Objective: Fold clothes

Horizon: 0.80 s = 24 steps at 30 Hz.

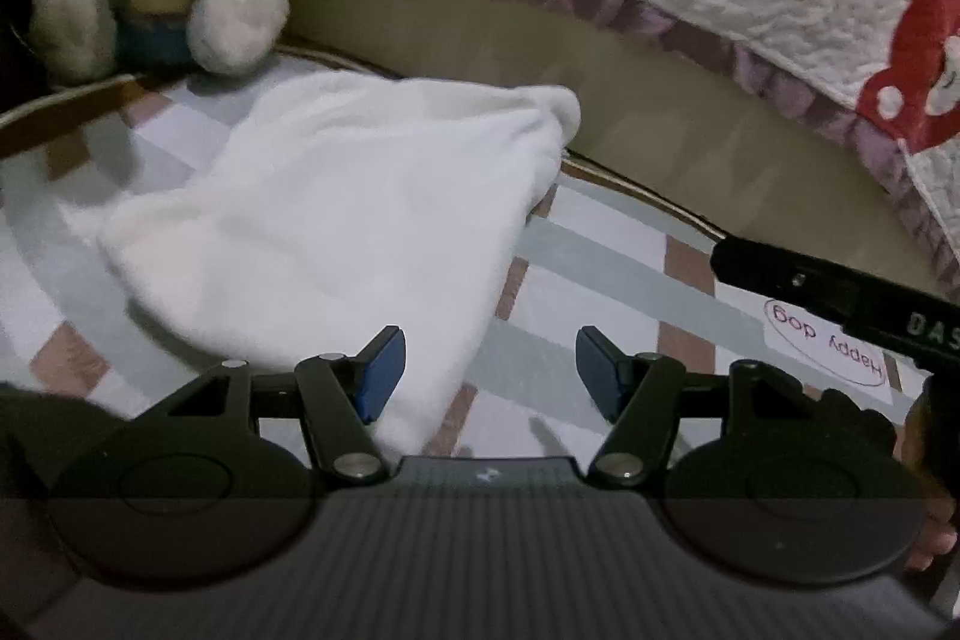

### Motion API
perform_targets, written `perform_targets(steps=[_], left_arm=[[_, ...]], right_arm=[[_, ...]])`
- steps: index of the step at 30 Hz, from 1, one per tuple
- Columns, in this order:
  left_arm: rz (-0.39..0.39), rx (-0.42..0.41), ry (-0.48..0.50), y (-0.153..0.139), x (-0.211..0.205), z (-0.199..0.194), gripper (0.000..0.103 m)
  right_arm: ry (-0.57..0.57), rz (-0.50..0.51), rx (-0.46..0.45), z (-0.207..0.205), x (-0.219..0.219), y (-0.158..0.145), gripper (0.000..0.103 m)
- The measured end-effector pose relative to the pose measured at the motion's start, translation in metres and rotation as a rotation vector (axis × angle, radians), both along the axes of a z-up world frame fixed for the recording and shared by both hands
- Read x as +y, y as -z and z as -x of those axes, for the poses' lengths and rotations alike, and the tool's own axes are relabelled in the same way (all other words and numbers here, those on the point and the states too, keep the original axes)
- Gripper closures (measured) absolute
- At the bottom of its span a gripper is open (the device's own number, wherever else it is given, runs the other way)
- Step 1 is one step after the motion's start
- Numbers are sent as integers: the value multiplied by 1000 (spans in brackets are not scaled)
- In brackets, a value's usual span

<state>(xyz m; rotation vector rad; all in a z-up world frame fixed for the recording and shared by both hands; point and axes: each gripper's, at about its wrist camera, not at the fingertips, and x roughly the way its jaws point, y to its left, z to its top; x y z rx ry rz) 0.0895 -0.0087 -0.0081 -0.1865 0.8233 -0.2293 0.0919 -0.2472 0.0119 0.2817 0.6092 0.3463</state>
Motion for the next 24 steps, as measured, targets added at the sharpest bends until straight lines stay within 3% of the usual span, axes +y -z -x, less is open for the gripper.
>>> perform_targets(steps=[12, 16, 24], left_arm=[[-25, -47, -54, -21, -6, 94, 40], [-116, -89, -25, -31, -19, 112, 40], [-182, -112, -2, -40, -29, 134, 29]], right_arm=[[61, -17, 41, 84, 3, -9, 50], [52, 43, 27, 116, 9, -18, 49], [44, 117, -14, 152, 16, -29, 42]])
